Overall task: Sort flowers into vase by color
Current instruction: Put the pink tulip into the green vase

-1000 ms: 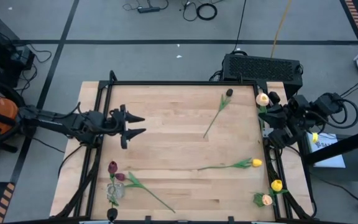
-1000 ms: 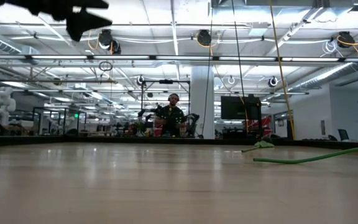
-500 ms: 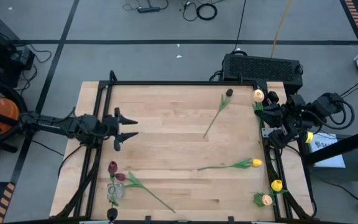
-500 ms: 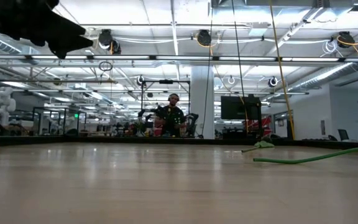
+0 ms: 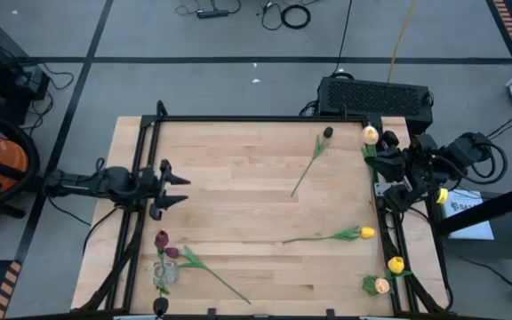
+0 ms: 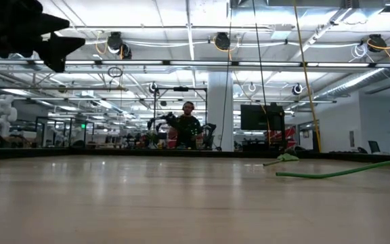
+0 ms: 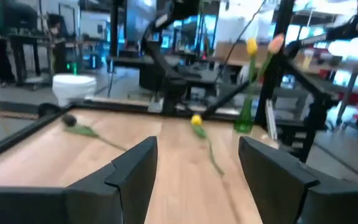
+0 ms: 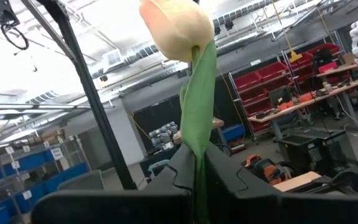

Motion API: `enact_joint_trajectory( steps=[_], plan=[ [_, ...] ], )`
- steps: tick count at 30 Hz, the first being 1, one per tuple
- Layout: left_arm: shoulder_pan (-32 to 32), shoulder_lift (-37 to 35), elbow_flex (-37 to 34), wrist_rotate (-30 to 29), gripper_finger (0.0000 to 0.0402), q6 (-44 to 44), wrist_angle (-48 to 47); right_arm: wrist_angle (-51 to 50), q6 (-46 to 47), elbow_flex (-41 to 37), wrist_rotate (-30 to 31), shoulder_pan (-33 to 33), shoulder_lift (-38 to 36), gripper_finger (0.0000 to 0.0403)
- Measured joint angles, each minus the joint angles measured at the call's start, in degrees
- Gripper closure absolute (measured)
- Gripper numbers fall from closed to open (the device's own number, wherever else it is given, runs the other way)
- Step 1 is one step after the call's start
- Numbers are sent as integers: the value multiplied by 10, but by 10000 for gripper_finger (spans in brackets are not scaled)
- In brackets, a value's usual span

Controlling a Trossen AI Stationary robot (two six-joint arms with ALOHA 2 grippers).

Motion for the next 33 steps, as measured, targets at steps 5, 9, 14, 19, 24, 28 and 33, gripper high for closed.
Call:
enact_joint_trajectory(
  steps=[5,9,14,19,24,28,33],
  plan=[
    [0,0,-4,-30,169,-2,-54,10,-9,0,14,-1,-5,394],
    [0,0,-3,-36,169,-2,-63,59,-49,0,11,-1,-13,394],
    [0,0,-3,-36,169,-2,-60,98,-102,0,-46,-1,-36,394],
    [0,0,-3,-37,169,-2,-60,92,-141,0,-77,-1,-41,394],
    [0,0,-3,-38,169,-2,-60,90,-155,9,-148,-1,-41,399],
    [0,0,-3,-38,169,-2,-60,91,-115,43,-220,0,-32,400],
    [0,0,-3,-38,169,-2,-60,85,-84,100,-228,-1,27,401]
  ],
)
